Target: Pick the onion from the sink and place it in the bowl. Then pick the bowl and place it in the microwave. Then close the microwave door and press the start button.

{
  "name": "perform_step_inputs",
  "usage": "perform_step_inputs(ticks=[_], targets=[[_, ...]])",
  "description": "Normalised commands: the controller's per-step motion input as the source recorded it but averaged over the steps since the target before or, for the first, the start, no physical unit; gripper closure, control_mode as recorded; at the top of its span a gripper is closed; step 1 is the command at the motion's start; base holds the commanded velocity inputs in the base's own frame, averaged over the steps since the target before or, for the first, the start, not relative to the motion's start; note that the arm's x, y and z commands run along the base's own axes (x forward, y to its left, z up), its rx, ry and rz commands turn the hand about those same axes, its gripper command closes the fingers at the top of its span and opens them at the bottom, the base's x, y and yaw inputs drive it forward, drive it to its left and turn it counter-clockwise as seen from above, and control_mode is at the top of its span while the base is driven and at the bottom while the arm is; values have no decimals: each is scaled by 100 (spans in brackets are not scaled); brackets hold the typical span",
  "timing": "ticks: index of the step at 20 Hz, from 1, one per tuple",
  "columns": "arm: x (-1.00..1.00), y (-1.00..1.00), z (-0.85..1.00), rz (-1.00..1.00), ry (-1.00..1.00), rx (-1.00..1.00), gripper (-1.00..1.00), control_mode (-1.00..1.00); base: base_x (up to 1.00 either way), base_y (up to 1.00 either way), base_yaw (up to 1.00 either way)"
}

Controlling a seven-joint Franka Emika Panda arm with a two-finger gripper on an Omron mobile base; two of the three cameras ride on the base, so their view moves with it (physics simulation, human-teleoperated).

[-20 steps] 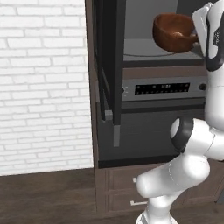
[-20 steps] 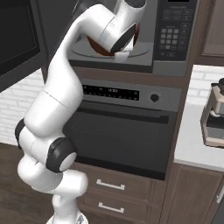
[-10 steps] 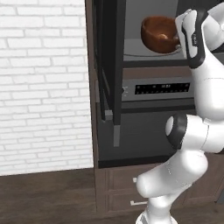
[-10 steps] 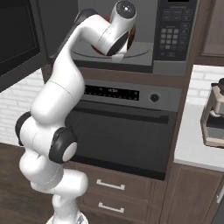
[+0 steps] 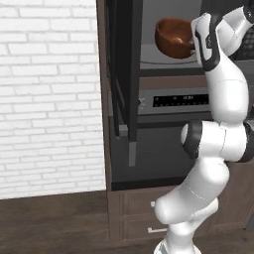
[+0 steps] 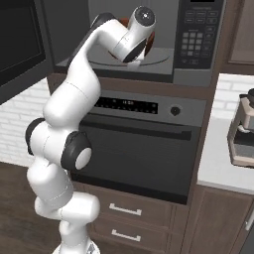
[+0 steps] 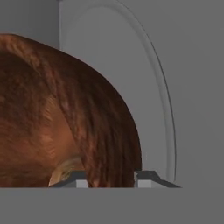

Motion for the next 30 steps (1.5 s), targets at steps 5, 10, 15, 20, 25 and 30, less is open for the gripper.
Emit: perform_step_inputs(ticks=[5, 10, 15, 20, 25, 30], targets=[[28, 15, -5, 0, 4, 0, -100, -100, 0, 0, 0], [-32, 22, 0, 5, -9, 0, -100, -100, 0, 0, 0], [-74, 7, 0, 2, -10, 0, -100, -100, 0, 0, 0], [-71, 0, -41, 0, -3, -4, -100, -100, 0, 0, 0], [-23, -6, -72, 0, -1, -35, -100, -100, 0, 0, 0], [-49, -2, -19, -16, 0, -48, -100, -100, 0, 0, 0]])
